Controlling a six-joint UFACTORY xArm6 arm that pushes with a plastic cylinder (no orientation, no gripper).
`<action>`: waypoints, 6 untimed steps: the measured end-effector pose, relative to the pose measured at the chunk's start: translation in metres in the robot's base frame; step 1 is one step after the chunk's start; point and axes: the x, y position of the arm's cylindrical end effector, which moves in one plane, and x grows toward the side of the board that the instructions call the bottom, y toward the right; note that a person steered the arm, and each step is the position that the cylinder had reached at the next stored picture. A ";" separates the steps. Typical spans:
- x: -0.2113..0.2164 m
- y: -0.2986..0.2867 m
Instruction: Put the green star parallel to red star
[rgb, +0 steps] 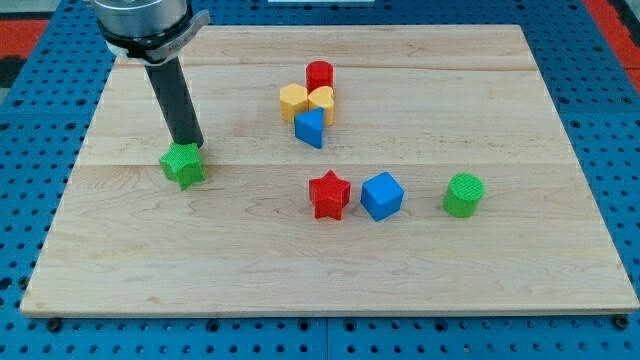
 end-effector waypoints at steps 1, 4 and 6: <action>-0.002 -0.044; 0.039 0.020; 0.057 -0.046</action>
